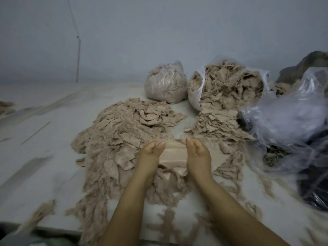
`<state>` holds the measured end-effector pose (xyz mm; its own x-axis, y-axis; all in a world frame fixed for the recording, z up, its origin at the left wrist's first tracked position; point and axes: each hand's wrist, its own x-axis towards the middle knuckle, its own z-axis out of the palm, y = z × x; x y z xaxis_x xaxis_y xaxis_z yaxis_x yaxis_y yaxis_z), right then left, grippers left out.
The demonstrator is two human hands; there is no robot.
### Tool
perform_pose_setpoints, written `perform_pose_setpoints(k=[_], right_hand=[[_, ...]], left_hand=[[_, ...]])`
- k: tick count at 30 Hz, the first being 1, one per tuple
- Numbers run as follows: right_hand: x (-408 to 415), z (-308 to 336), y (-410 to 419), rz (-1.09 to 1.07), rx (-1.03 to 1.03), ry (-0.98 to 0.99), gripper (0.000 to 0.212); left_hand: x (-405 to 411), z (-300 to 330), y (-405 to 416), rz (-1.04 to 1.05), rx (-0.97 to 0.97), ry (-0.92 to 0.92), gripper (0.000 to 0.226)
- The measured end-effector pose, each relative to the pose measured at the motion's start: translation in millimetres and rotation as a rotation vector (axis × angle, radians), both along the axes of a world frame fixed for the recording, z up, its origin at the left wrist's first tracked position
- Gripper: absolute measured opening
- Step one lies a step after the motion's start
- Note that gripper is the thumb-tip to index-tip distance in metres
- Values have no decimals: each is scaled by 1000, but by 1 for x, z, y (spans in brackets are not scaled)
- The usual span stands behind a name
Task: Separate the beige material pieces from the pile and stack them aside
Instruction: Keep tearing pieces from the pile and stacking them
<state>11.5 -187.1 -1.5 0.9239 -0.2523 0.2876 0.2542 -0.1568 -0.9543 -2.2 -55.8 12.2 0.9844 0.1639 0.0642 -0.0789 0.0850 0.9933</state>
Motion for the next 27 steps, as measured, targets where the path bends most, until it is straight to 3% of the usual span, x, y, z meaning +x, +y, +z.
perform_pose_setpoints(k=[6,10,17,22,27], right_hand=[[-11,5,19,14,-61,-46,26],[-9,5,25,-24,-95,-60,28],[3,9,-1,-131,-63,23,29],[0,14,10,286,-55,231,42],[6,22,-2,348,-79,191,44]], left_hand=[[-1,13,-17,-97,69,97,34],[1,12,-20,169,175,-52,29],[14,8,10,229,101,-24,29],[16,12,7,-12,187,-71,28],[18,16,15,25,241,-117,29]])
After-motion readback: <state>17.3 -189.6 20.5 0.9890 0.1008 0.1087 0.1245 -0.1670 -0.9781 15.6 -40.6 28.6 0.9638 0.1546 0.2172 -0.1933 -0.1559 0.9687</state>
